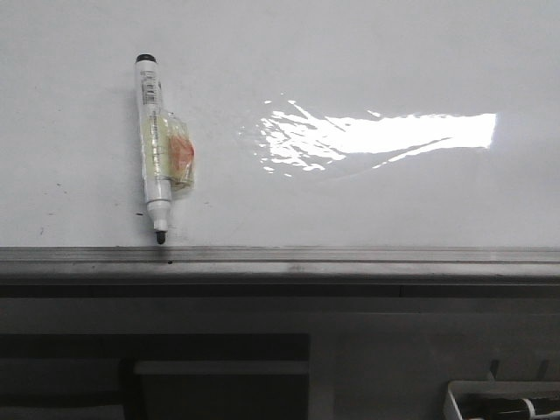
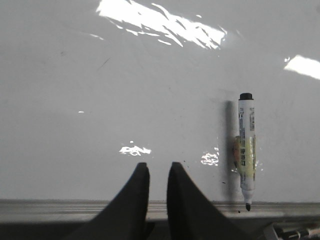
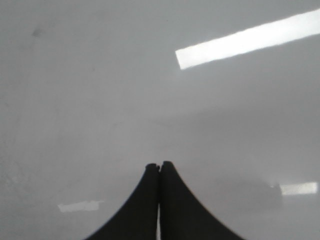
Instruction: Write number 5 on whiteboard
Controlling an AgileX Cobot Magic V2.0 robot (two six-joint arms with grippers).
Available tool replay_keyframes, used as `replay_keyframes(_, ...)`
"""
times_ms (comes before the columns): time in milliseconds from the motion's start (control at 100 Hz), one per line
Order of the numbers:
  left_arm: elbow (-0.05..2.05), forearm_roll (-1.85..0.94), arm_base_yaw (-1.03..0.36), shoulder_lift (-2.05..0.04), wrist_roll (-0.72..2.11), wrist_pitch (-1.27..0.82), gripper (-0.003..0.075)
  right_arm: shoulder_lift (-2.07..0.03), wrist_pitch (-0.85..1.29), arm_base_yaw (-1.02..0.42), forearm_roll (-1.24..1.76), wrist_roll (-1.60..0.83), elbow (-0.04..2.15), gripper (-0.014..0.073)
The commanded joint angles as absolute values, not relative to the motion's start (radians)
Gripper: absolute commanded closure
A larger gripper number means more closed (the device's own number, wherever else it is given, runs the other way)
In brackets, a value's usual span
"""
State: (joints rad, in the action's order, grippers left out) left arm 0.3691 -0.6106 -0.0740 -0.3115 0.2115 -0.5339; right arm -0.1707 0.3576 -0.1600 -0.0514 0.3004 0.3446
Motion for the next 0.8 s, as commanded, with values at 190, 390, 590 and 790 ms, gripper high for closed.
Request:
replay_keyframes(190, 0.530, -0.869, -0.142, -0.650, 0.482, -0.597, 0.0321, -0.358, 0.399, -0.191, 0.031, 0.243, 0.527, 0.0270)
replay_keyframes(390, 0.530, -0.962, -0.343, -0.817, 0.517, -0.481, 0.0375, -0.411, 0.415, -0.261, 0.035, 0.243, 0.535, 0.0174)
replay_keyframes(590, 0.530, -1.060, -0.615, -0.949, 0.517, -0.186, 0.0375, -0.428, 0.415, -0.274, 0.024, 0.243, 0.535, 0.0176)
replay_keyframes(790, 0.530, -1.099, -0.837, -1.089, 0.517, 0.078, 0.0375, -0.430, 0.415, -0.274, 0.024, 0.243, 0.535, 0.0176)
